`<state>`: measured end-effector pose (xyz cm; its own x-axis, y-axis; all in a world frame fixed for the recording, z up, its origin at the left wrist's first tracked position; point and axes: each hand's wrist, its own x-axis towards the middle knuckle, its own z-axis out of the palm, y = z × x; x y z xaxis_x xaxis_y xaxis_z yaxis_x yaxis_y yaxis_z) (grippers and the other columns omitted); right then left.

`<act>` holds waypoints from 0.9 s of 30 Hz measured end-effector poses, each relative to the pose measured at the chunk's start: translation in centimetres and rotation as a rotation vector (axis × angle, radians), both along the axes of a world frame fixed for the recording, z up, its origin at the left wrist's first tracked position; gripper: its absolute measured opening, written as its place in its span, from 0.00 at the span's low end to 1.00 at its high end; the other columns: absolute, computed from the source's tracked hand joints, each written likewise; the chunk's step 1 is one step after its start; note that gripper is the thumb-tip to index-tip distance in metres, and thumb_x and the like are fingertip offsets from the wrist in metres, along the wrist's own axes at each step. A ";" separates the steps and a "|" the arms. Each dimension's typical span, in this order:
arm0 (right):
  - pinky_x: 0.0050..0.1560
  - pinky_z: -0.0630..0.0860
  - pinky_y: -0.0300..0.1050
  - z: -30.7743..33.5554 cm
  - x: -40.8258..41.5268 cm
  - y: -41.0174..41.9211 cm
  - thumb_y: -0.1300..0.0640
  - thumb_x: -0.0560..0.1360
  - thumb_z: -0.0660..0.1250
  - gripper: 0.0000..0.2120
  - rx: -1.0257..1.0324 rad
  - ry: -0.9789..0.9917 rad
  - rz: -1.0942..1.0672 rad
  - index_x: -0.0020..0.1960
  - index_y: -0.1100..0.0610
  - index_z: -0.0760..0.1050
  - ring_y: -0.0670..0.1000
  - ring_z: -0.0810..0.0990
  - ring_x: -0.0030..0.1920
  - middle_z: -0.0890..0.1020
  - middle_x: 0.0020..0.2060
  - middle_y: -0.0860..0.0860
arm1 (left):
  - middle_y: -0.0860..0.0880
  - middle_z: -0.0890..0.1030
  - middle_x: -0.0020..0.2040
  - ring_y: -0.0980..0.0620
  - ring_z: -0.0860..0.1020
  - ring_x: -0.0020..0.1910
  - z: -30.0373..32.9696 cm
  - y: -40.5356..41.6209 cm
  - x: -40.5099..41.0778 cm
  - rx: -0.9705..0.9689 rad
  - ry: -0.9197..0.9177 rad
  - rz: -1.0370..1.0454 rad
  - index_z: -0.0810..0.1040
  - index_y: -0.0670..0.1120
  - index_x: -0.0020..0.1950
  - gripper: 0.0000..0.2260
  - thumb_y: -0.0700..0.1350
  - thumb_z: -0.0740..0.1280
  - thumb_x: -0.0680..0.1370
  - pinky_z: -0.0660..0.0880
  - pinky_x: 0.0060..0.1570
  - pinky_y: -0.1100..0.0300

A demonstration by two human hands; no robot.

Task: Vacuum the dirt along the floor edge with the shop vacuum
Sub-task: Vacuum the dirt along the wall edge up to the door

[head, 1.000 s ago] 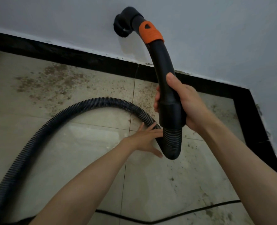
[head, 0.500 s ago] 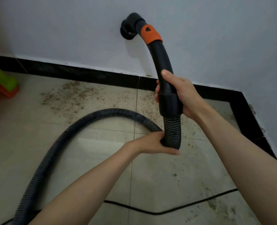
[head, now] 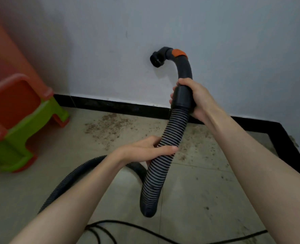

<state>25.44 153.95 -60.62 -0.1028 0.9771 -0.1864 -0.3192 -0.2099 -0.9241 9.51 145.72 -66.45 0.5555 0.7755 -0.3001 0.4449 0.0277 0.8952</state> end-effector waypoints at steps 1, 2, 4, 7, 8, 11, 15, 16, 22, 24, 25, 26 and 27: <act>0.37 0.81 0.49 -0.3 -0.2 0.0 0.59 0.76 0.67 0.09 0.003 -0.025 -0.012 0.51 0.64 0.72 0.52 0.81 0.33 0.79 0.34 0.55 | 0.52 0.79 0.45 0.57 0.80 0.44 0.3 -0.2 -0.5 -0.029 0.033 -0.007 0.74 0.49 0.50 0.10 0.55 0.62 0.77 0.78 0.50 0.60; 0.38 0.82 0.50 -0.9 -0.3 -0.1 0.59 0.75 0.68 0.12 -0.001 -0.047 -0.029 0.54 0.65 0.72 0.53 0.81 0.34 0.79 0.36 0.56 | 0.53 0.79 0.45 0.58 0.79 0.43 0.5 -0.6 -1.0 -0.056 0.057 -0.001 0.74 0.50 0.49 0.10 0.55 0.62 0.78 0.78 0.48 0.64; 0.44 0.82 0.54 -2.6 -0.2 -0.4 0.59 0.75 0.68 0.12 -0.032 -0.067 -0.076 0.55 0.64 0.71 0.53 0.81 0.34 0.80 0.36 0.56 | 0.54 0.77 0.42 0.60 0.77 0.40 0.0 -1.4 -1.7 -0.112 0.081 0.041 0.73 0.52 0.45 0.10 0.57 0.61 0.78 0.76 0.38 0.71; 0.48 0.80 0.54 -5.6 0.7 -1.4 0.58 0.76 0.67 0.10 -0.135 -0.066 -0.121 0.53 0.62 0.71 0.53 0.81 0.37 0.80 0.37 0.55 | 0.51 0.79 0.39 0.57 0.79 0.36 -1.7 -2.4 -2.2 -0.227 0.057 0.046 0.75 0.49 0.46 0.19 0.64 0.63 0.73 0.77 0.38 0.64; 0.45 0.81 0.53 -6.6 1.2 -1.6 0.58 0.75 0.68 0.12 -0.181 -0.066 -0.151 0.55 0.62 0.71 0.53 0.81 0.39 0.80 0.40 0.56 | 0.51 0.80 0.39 0.56 0.80 0.37 -2.4 -2.8 -2.3 -0.277 0.058 0.022 0.75 0.49 0.47 0.20 0.65 0.62 0.73 0.78 0.42 0.61; 0.37 0.78 0.47 -9.5 2.3 -2.1 0.57 0.75 0.67 0.17 -0.293 -0.038 -0.250 0.61 0.62 0.70 0.53 0.80 0.41 0.79 0.46 0.55 | 0.51 0.79 0.41 0.54 0.80 0.40 -4.3 -3.7 -2.4 -0.380 0.056 -0.056 0.73 0.49 0.48 0.14 0.60 0.60 0.78 0.78 0.50 0.55; 0.33 0.78 0.44 -11.3 3.4 -2.4 0.56 0.75 0.66 0.20 -0.339 -0.003 -0.302 0.65 0.62 0.69 0.53 0.79 0.40 0.77 0.44 0.55 | 0.48 0.77 0.41 0.46 0.79 0.38 -6.5 -4.8 -2.4 -0.418 -0.051 -0.099 0.68 0.45 0.53 0.09 0.39 0.67 0.77 0.78 0.44 0.53; 0.32 0.78 0.44 -11.5 3.8 -2.3 0.56 0.75 0.66 0.20 -0.338 0.009 -0.315 0.64 0.62 0.70 0.53 0.79 0.39 0.78 0.43 0.54 | 0.49 0.77 0.40 0.46 0.78 0.38 -6.7 -4.8 -2.5 -0.388 -0.051 -0.087 0.69 0.45 0.53 0.11 0.36 0.68 0.75 0.78 0.44 0.53; 0.33 0.80 0.47 -10.2 5.9 -1.0 0.56 0.74 0.67 0.22 -0.312 0.189 -0.453 0.65 0.61 0.68 0.54 0.81 0.41 0.79 0.48 0.55 | 0.46 0.79 0.47 0.51 0.80 0.36 -3.6 -2.0 -4.5 -0.017 0.124 0.116 0.69 0.48 0.58 0.19 0.37 0.71 0.72 0.80 0.42 0.54; 0.35 0.81 0.50 -9.5 5.8 -0.6 0.56 0.73 0.67 0.24 -0.333 0.255 -0.492 0.67 0.60 0.69 0.55 0.82 0.45 0.79 0.54 0.56 | 0.45 0.80 0.49 0.52 0.80 0.35 -1.4 -1.0 -5.4 0.110 0.160 0.181 0.69 0.50 0.58 0.20 0.40 0.72 0.72 0.80 0.41 0.52; 0.36 0.81 0.50 -9.2 5.7 -0.2 0.56 0.73 0.67 0.22 -0.344 0.291 -0.509 0.66 0.59 0.70 0.56 0.82 0.47 0.79 0.56 0.56 | 0.46 0.80 0.49 0.52 0.81 0.34 0.0 -0.7 -5.8 0.168 0.195 0.206 0.69 0.51 0.58 0.20 0.42 0.73 0.71 0.81 0.40 0.52; 0.36 0.81 0.50 -8.6 5.4 0.1 0.56 0.73 0.66 0.19 -0.352 0.324 -0.517 0.63 0.58 0.71 0.56 0.82 0.47 0.80 0.57 0.55 | 0.47 0.81 0.49 0.51 0.81 0.33 1.6 -0.4 -6.2 0.220 0.236 0.228 0.69 0.51 0.57 0.19 0.45 0.74 0.70 0.81 0.39 0.52; 0.35 0.81 0.49 -8.0 5.0 0.4 0.57 0.74 0.65 0.14 -0.365 0.355 -0.522 0.59 0.57 0.72 0.55 0.82 0.45 0.80 0.55 0.55 | 0.47 0.81 0.47 0.49 0.82 0.33 3.2 -0.2 -6.5 0.261 0.263 0.252 0.69 0.51 0.56 0.19 0.47 0.74 0.70 0.81 0.37 0.51</act>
